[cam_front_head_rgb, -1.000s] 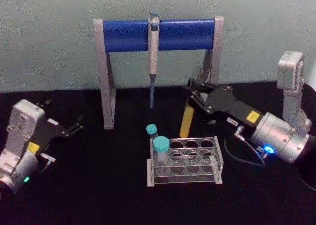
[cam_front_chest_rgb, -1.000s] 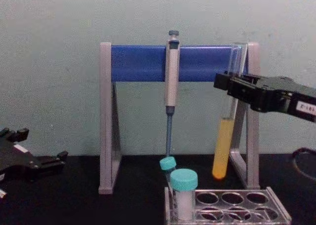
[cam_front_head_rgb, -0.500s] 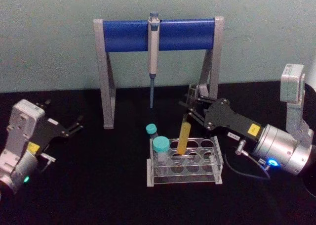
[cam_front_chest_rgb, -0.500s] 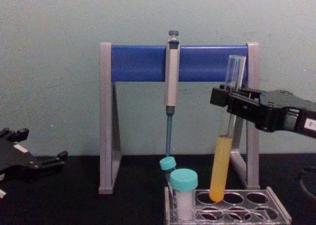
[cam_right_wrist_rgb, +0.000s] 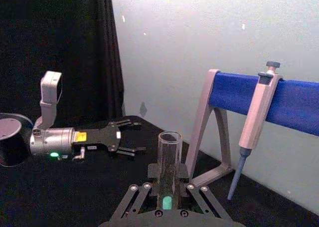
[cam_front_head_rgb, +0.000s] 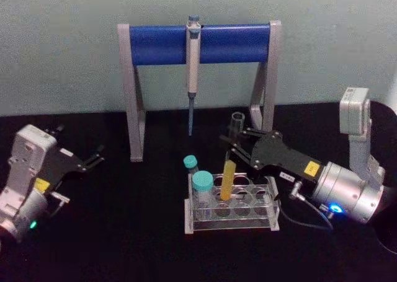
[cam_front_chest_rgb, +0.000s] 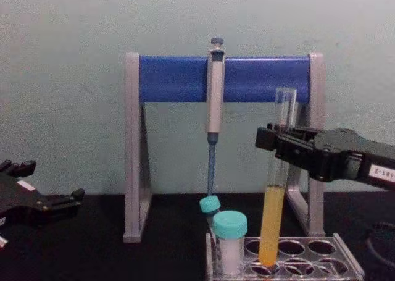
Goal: Pick up the test tube from the test tube rack, shake it, then place it back into the test tube rack.
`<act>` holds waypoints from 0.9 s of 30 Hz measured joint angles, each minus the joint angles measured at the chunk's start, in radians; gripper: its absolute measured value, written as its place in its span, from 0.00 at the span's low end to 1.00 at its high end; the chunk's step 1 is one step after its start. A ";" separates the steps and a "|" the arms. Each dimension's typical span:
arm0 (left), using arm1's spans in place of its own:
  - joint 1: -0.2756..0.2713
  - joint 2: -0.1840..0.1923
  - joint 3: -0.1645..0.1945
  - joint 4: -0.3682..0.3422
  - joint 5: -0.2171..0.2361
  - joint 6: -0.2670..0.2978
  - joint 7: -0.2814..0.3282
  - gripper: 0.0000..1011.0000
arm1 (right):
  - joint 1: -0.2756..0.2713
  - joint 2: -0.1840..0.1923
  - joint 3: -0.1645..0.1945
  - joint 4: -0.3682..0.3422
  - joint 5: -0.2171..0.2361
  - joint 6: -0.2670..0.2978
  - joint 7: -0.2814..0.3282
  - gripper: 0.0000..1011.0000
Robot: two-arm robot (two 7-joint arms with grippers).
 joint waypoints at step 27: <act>0.000 0.000 0.000 0.000 0.000 0.000 0.000 0.99 | 0.025 -0.040 -0.029 0.088 -0.028 0.014 -0.014 0.23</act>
